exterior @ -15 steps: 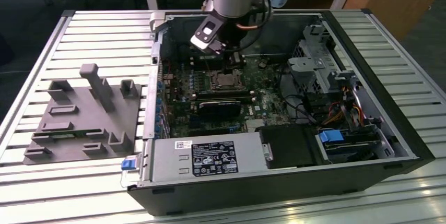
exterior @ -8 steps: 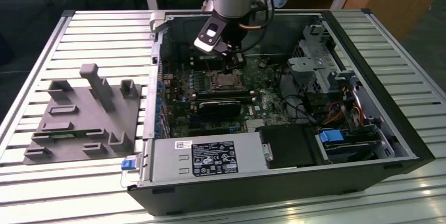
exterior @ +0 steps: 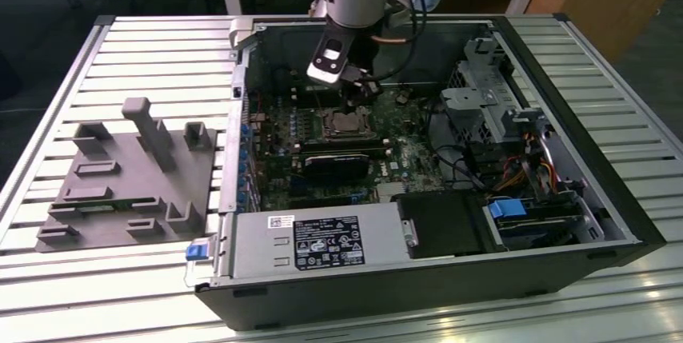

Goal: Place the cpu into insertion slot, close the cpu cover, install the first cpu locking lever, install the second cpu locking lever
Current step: 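Close the cpu cover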

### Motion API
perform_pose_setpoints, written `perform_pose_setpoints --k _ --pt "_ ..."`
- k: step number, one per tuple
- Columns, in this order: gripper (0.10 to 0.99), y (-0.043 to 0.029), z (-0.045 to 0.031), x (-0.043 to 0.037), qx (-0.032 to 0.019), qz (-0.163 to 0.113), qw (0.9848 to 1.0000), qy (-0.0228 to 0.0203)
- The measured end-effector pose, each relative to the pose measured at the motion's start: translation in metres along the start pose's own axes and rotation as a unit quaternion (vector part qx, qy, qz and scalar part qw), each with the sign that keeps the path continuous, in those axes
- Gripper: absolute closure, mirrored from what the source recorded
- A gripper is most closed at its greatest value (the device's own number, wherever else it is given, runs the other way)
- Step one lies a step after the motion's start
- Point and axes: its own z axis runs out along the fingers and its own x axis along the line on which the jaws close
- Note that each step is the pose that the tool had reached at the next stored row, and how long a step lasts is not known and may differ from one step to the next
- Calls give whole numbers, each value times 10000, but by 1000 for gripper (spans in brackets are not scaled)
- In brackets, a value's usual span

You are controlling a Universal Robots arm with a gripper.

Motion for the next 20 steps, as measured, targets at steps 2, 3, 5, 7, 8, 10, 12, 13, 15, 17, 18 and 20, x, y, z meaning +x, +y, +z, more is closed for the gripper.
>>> perform_pose_setpoints --k 2,3,5,7,8,10,12,13,15,17,18,20 --pt "984 0 1 0 -3 -180 9998 4" --pt "984 0 1 0 -4 -270 9996 6" --pt "984 0 1 0 -7 -458 9990 10" --pt "984 0 2 0 -9 -629 9980 14" --pt "984 0 2 0 -11 -727 9974 16" --pt "984 0 3 0 -14 -906 9959 20" --pt "984 0 3 0 -17 -1090 9940 24" --pt "984 0 3 0 -18 -1182 9930 26" --pt "984 0 4 0 -20 -1361 9907 31" --pt "984 0 5 0 -23 -1539 9881 35" --pt "984 0 5 0 -24 -1627 9867 37" --pt "984 0 5 0 -26 -1804 9836 41"
